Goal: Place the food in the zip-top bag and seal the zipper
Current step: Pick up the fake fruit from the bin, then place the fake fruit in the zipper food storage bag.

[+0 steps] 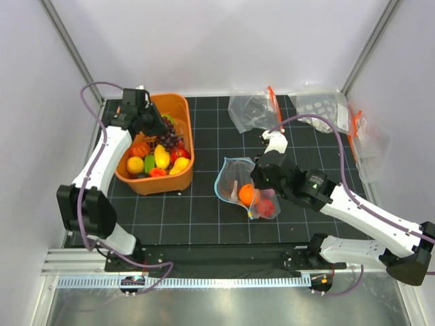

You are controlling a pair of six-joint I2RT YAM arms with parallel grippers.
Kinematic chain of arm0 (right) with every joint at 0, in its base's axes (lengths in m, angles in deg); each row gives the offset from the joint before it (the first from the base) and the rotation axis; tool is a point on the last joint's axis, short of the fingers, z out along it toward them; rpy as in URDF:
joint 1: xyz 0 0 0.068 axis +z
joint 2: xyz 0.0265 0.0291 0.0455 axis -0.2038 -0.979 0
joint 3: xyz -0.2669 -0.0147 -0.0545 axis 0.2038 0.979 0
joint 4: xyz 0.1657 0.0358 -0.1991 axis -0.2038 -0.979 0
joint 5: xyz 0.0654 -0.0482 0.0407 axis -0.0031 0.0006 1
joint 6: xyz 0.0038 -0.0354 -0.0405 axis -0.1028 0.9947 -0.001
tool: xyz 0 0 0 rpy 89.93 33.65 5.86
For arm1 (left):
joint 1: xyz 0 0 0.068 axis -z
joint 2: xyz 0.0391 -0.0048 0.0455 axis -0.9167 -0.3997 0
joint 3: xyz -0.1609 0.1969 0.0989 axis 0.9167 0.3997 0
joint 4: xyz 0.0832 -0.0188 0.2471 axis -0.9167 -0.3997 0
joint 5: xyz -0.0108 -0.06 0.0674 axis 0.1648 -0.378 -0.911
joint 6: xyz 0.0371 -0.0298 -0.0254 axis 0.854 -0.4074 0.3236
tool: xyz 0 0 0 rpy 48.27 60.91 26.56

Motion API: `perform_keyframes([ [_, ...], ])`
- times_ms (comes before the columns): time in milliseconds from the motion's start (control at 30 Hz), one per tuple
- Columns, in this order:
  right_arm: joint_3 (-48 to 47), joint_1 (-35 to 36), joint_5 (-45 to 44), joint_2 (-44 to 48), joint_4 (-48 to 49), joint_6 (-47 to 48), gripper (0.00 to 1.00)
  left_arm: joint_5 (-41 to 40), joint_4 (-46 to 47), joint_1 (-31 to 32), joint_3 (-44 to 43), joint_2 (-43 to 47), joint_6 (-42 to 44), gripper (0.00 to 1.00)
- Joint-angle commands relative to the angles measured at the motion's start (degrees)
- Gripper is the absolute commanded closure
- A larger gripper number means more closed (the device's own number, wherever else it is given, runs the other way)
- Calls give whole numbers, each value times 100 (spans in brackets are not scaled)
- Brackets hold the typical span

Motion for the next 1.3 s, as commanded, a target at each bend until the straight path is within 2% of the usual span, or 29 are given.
perform_keyframes([
  [0, -30, 28, -3, 90, 205, -16, 99, -78, 242, 379, 214, 736, -30, 98],
  [233, -47, 28, 32, -6, 232, -16, 99, -588, 181, 1469, 303, 1852, -13, 95],
  [533, -30, 28, 225, -77, 522, -59, 99, -88, 172, 2260, 224, 2564, -434, 95],
  [933, -91, 19, 375, -33, 733, -323, 99, -825, 611, 4159, 294, 2662, -1014, 95],
  [1100, -91, 19, 322, 37, 750, -455, 99, -1159, 1182, 4993, 549, 2592, -1252, 95],
  [1267, -39, -69, 234, 204, 768, -552, 99, -1301, 1411, 5513, 672, 2425, -1366, 96],
])
